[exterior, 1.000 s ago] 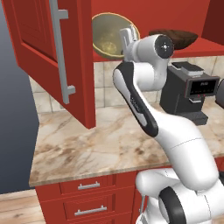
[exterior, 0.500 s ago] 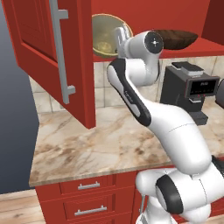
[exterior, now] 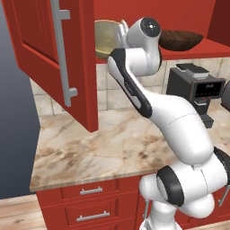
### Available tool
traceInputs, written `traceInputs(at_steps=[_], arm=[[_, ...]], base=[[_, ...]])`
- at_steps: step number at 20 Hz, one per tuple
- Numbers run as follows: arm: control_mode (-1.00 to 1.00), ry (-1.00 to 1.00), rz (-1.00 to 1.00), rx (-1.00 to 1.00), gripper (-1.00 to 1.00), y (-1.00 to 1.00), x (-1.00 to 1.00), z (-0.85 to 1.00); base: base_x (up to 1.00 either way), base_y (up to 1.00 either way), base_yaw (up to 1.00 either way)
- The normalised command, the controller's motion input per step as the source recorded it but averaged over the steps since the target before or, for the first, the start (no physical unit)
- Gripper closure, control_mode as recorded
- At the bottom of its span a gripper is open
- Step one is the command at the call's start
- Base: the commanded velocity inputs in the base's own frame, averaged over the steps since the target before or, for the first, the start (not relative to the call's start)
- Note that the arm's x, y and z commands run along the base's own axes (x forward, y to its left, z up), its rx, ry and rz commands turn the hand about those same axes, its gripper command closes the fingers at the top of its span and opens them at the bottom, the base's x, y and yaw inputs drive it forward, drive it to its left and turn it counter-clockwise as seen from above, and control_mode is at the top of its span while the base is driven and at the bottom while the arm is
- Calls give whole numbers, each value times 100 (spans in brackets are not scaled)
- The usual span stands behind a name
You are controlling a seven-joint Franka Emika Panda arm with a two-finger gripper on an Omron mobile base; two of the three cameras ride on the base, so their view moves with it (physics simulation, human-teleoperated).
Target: Open the cabinet. Pick the bowls from the counter and place them in the cabinet. Then close the cabinet.
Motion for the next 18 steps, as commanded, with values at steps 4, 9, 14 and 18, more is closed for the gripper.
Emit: traceInputs(at_steps=[4,9,14,18], arm=[[-100,-2,-3,-6,100,29,29,1],[-100,-14,-1,-2,100,18,30,-10],[-100,-14,0,0,100,0,34,-10],[-100,1,0,0,100,0,28,0]], base=[[0,0,0],[0,0,0],[0,0,0],[0,0,0]])
